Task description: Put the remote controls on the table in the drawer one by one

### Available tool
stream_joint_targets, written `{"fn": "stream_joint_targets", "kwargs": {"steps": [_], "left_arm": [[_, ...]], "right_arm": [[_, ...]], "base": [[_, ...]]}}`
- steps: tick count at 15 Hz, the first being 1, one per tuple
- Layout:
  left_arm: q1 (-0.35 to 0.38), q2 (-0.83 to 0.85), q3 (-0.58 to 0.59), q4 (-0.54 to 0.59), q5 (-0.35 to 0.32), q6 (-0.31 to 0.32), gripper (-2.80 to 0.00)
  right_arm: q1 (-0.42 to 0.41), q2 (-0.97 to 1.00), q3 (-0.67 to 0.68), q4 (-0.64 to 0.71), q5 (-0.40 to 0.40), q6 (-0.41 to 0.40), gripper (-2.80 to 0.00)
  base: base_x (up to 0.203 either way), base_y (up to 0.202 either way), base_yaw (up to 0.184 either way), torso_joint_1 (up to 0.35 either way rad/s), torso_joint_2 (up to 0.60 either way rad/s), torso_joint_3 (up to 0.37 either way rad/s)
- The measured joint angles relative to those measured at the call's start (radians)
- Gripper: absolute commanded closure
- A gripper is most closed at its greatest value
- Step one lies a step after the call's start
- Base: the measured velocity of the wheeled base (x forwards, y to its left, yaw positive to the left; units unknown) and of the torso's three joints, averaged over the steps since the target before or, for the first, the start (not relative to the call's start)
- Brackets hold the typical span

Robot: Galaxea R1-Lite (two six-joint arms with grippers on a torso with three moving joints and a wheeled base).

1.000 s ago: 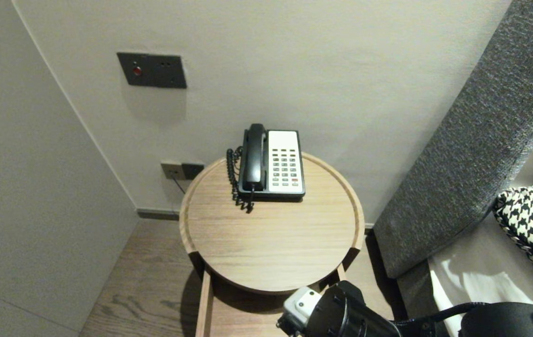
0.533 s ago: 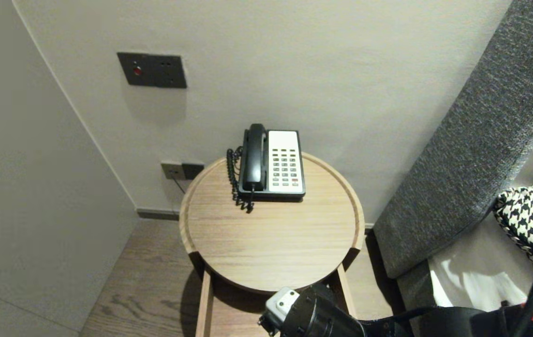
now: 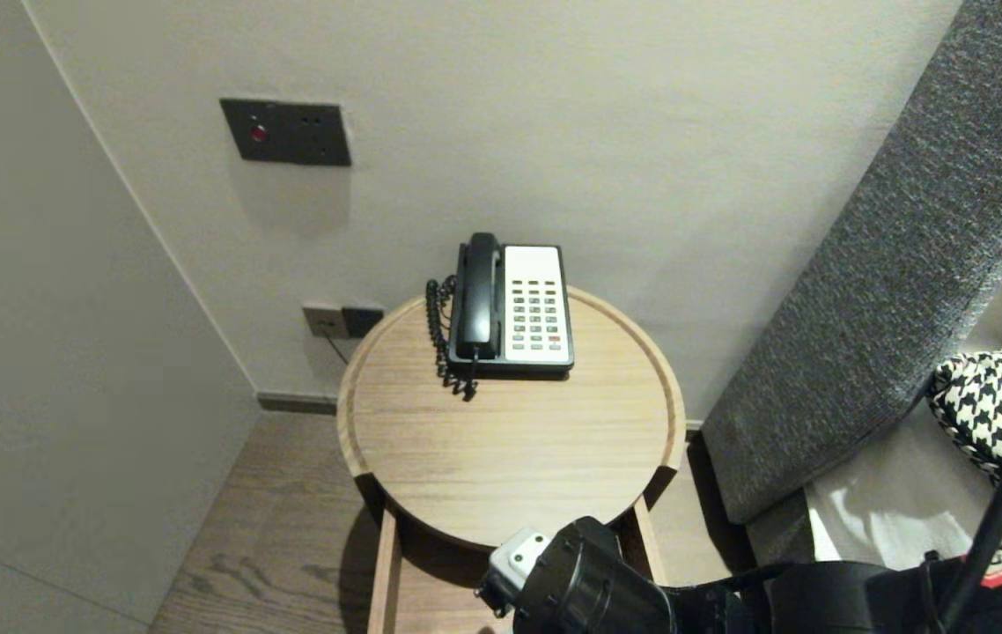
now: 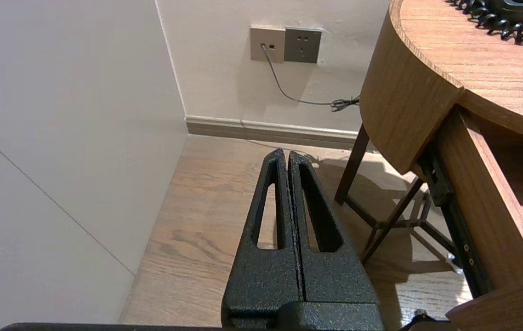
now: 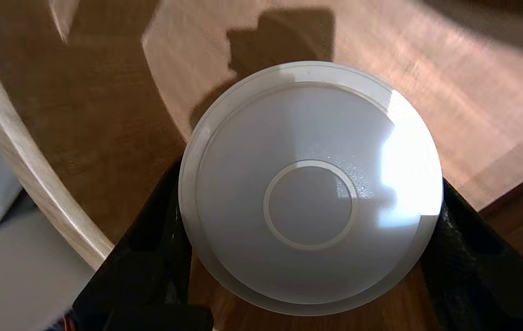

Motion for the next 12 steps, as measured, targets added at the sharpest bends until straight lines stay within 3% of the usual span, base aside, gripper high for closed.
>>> {"fn": "stream_joint_targets", "kwargs": {"steps": [12], "left_arm": [[0.0,0.0,0.0,0.0,0.0,0.0,0.0]], "right_arm": [[-0.033,0.061,-0.094,0.007,-0.013,-0.004,0.0]], "base": [[0.0,0.0,0.0,0.0,0.0,0.0]]}}
